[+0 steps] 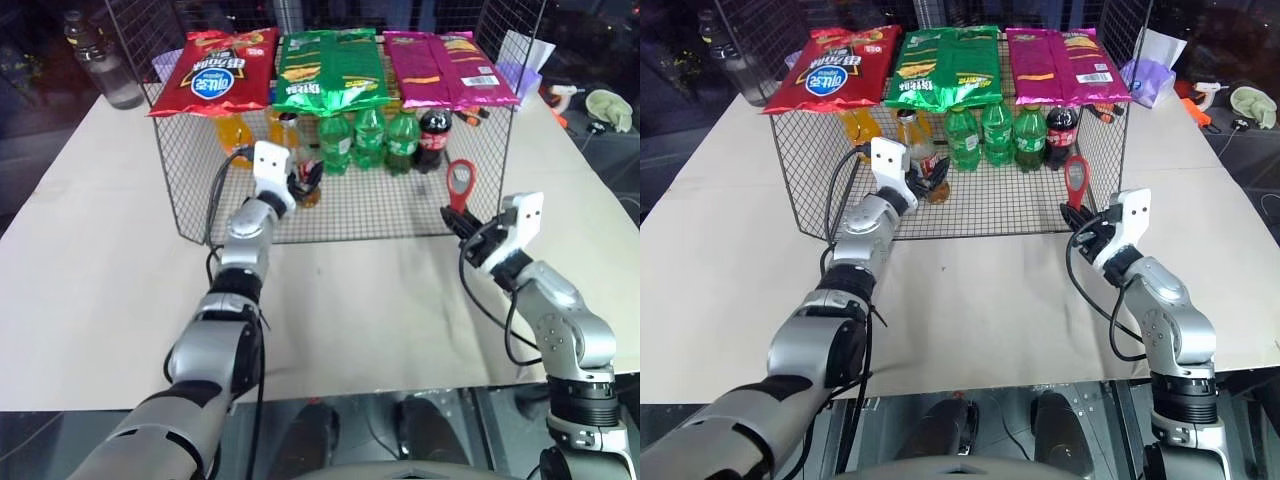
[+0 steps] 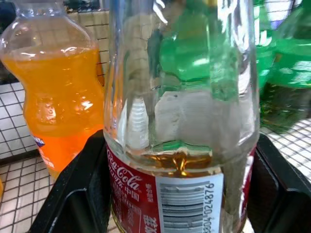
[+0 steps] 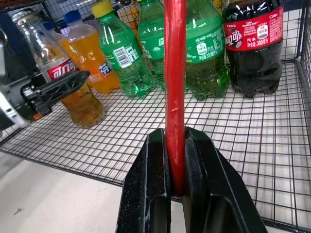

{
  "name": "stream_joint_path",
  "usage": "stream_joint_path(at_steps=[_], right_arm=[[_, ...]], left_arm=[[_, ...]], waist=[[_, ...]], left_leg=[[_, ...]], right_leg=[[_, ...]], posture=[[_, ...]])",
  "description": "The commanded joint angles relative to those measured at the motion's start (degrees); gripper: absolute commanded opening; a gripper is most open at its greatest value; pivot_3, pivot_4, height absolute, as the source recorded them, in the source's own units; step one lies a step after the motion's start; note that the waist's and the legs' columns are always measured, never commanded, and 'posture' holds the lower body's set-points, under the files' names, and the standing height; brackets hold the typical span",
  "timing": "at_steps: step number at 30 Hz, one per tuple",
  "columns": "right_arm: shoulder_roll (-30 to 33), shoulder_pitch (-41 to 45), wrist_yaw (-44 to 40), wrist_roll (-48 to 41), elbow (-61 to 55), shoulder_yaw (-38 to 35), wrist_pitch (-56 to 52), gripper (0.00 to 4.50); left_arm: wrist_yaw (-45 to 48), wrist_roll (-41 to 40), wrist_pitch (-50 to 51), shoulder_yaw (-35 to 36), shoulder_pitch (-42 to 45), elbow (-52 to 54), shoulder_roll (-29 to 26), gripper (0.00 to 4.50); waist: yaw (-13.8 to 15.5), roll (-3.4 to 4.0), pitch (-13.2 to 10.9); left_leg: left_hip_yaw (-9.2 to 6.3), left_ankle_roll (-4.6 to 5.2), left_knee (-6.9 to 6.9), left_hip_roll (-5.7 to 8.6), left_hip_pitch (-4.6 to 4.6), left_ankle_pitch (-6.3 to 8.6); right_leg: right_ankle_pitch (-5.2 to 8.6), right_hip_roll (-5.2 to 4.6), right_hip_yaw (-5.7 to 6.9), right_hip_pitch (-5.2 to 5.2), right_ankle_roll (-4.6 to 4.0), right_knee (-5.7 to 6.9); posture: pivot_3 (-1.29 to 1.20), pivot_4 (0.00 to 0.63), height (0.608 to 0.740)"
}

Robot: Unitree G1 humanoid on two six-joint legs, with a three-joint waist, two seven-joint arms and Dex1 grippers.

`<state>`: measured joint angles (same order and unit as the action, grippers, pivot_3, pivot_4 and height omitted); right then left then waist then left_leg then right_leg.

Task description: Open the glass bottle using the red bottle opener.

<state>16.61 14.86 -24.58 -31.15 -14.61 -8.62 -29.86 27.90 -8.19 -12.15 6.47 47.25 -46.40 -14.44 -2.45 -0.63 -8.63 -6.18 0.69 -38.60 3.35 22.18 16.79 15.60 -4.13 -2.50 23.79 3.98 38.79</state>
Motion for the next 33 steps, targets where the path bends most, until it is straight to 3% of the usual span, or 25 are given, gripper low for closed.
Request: stream_joint_path(at_steps=[1, 9, 17, 23, 33], right_arm=[[0.18, 1.38, -0.48, -0.06, -0.98, 0.01, 1.35, 0.00], [1.79, 2.49, -1.96, 0.24, -1.44, 0.01, 1.56, 0.00], [5.69, 0.52, -4.95, 2.92, -5.32, 2.81, 2.95, 0.00], [5.90, 1.07, -5.78, 3.61, -5.40, 3.78, 3.95, 0.00], [5.56, 1.56, -5.78, 4.24, -4.50, 4.17, 4.99, 0.00]], left_arm=[[3.63, -2.80, 4.77, -1.05, -4.70, 13.69, -0.41, 2.78], [8.05, -6.95, 20.38, -4.55, -18.35, 43.21, -3.16, 2.78], [9.79, -15.46, 34.46, -5.50, -28.50, 63.56, -5.28, 2.78], [9.36, -16.21, 35.73, -6.65, -32.80, 67.46, -5.19, 2.78], [10.23, -7.30, 21.39, -10.73, -38.16, 63.24, -4.99, 2.78]], waist=[[0.00, 0.00, 0.00], [0.06, 0.01, 0.00], [0.10, 0.01, 0.00], [0.24, 0.01, 0.00], [0.48, 0.01, 0.00]], left_leg=[[0.00, 0.00, 0.00, -0.01, 0.00, 0.00], [0.01, 0.00, -0.01, -0.08, 0.00, 0.00], [0.05, 0.00, -0.01, -0.16, -0.01, 0.00], [0.10, 0.00, -0.02, -0.17, -0.07, 0.00], [0.20, 0.01, 0.00, -0.18, -0.11, 0.01]], right_leg=[[0.00, 0.00, 0.00, 0.00, 0.00, -0.01], [0.00, 0.02, -0.02, 0.00, 0.00, -0.01], [0.00, 0.04, -0.04, -0.01, 0.00, -0.03], [0.00, 0.06, -0.06, -0.05, 0.00, -0.02], [0.00, 0.06, -0.14, -0.05, 0.00, -0.05]], posture=[[0.00, 0.150, 0.740], [0.00, 0.150, 0.740], [0.00, 0.150, 0.740], [0.00, 0.150, 0.740], [0.00, 0.150, 0.740]])
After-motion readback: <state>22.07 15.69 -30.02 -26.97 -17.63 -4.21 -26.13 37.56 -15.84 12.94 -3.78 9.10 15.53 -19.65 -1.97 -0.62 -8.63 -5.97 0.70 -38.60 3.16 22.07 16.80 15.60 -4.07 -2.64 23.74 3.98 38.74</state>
